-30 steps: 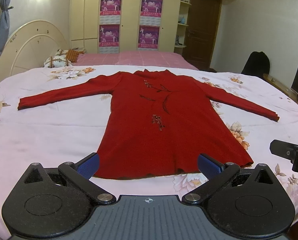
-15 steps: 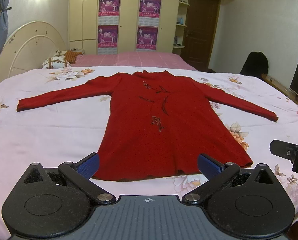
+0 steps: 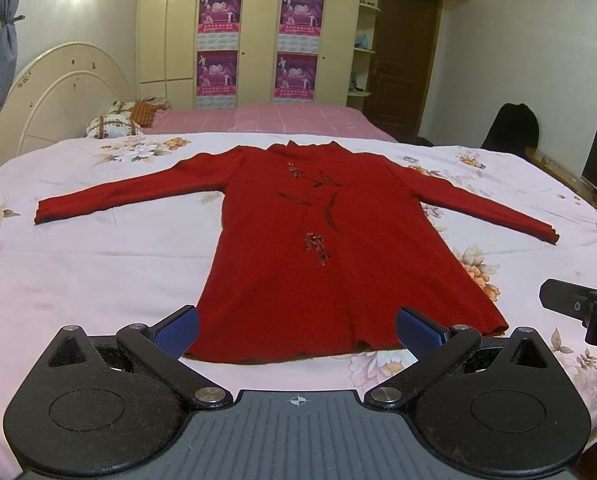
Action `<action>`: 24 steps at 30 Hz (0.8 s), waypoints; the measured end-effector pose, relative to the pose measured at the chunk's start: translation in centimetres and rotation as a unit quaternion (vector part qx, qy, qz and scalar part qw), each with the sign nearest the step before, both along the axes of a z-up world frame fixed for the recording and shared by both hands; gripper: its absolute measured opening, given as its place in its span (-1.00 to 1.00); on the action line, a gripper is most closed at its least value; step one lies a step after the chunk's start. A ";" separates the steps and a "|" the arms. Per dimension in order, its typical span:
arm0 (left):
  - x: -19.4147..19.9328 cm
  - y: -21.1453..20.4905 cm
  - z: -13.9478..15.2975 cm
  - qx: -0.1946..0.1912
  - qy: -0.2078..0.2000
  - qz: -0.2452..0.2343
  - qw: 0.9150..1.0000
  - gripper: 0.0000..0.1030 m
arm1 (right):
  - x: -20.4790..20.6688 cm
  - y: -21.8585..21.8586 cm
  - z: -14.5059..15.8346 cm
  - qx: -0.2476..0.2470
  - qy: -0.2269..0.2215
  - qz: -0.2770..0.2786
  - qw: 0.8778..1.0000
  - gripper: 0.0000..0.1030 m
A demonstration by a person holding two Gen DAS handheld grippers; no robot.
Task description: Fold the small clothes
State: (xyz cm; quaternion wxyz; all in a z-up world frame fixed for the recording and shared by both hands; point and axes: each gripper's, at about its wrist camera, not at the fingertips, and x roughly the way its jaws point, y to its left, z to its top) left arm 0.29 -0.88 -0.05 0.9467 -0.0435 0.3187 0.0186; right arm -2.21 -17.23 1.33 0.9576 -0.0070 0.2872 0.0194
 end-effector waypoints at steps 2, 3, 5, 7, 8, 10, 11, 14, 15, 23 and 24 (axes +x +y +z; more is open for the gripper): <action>0.0 0.0 0.0 0.000 0.000 0.001 1.000 1.00 | 0.0 0.0 0.0 0.001 0.000 0.001 1.000 0.98; 0.0 0.0 0.0 0.000 -0.001 0.001 1.000 1.00 | 0.0 0.1 0.1 0.001 0.000 0.001 1.000 0.98; 0.0 0.0 0.1 0.000 -0.001 0.000 1.000 1.00 | 0.0 0.1 0.1 0.000 0.000 0.003 1.000 0.98; 0.0 -0.1 0.1 0.000 -0.002 -0.001 1.000 1.00 | 0.0 0.0 0.1 0.002 -0.002 0.003 1.000 0.98; 0.0 -0.1 0.2 0.001 -0.002 -0.002 1.000 1.00 | 0.1 0.0 0.1 0.002 -0.001 0.003 1.000 0.98; -0.1 -0.1 0.2 0.001 -0.003 -0.001 1.000 1.00 | 0.0 0.0 0.1 0.002 -0.002 0.003 1.000 0.98; -0.1 0.0 0.2 0.001 -0.003 -0.001 1.000 1.00 | 0.0 0.0 0.2 0.002 -0.002 0.003 1.000 0.98; -0.1 -0.2 0.3 0.002 -0.002 0.000 1.000 1.00 | 0.0 0.1 0.2 0.003 -0.001 0.004 1.000 0.98; -0.1 -0.2 0.3 0.002 -0.002 -0.001 1.000 1.00 | 0.0 0.1 0.2 0.002 -0.001 0.004 1.000 0.98; -0.1 -0.3 0.3 0.003 -0.001 0.000 1.000 1.00 | -0.1 0.0 0.2 0.003 -0.001 0.003 1.000 0.98; -0.1 -0.4 0.3 0.004 -0.001 0.000 1.000 1.00 | -0.1 0.1 0.3 0.003 0.000 0.003 1.000 0.98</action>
